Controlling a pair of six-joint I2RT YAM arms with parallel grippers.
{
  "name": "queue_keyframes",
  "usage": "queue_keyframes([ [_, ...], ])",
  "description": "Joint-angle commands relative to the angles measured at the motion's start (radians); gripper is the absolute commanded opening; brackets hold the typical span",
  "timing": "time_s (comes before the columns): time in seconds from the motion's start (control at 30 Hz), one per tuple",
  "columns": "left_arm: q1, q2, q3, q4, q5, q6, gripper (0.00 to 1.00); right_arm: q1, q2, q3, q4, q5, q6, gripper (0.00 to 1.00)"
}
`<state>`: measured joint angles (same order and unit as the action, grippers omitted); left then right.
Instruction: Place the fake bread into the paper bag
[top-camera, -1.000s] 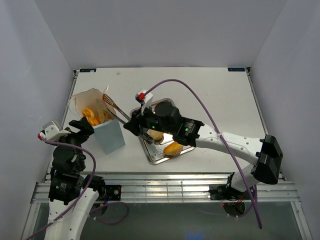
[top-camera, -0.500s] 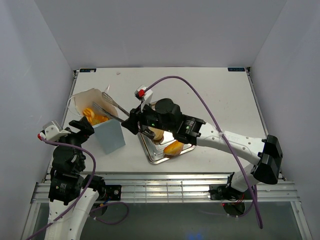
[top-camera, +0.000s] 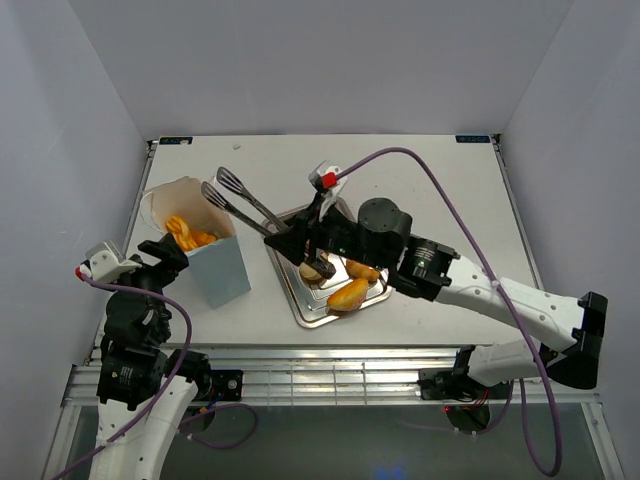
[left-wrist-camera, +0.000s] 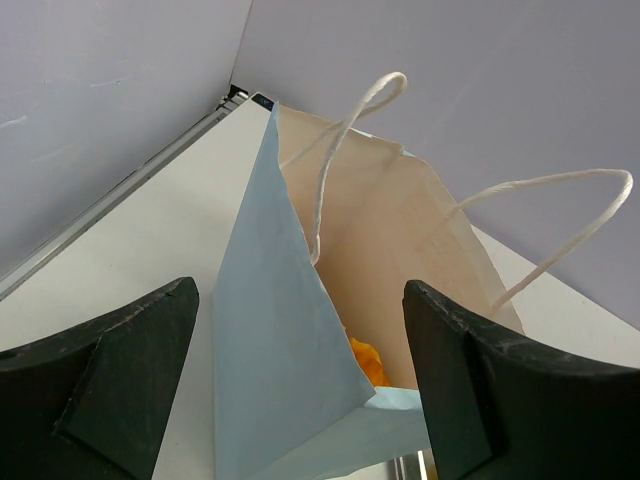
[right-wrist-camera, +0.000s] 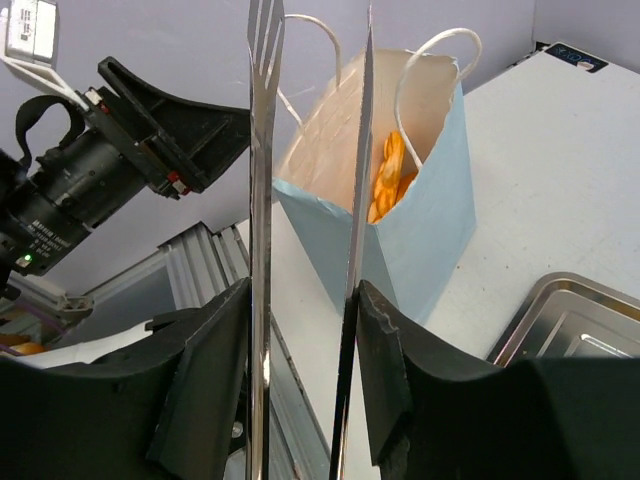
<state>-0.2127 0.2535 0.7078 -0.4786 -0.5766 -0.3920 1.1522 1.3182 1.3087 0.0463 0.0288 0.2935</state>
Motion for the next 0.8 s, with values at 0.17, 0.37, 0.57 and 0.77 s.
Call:
queue_keyframes([
  [0.17,-0.004,0.000,0.002,0.005,0.027,0.010,0.94,0.001,-0.232,-0.216,-0.002,0.140,0.071,0.49],
  [0.37,-0.004,-0.005,-0.001,0.008,0.034,0.012,0.94,0.001,-0.434,-0.437,-0.045,0.279,0.127,0.47],
  [0.57,-0.004,-0.002,-0.002,0.011,0.047,0.015,0.94,0.001,-0.551,-0.623,-0.115,0.378,0.252,0.48],
  [0.77,-0.004,-0.016,-0.007,0.008,0.061,0.016,0.94,0.001,-0.582,-0.779,-0.125,0.395,0.374,0.50],
])
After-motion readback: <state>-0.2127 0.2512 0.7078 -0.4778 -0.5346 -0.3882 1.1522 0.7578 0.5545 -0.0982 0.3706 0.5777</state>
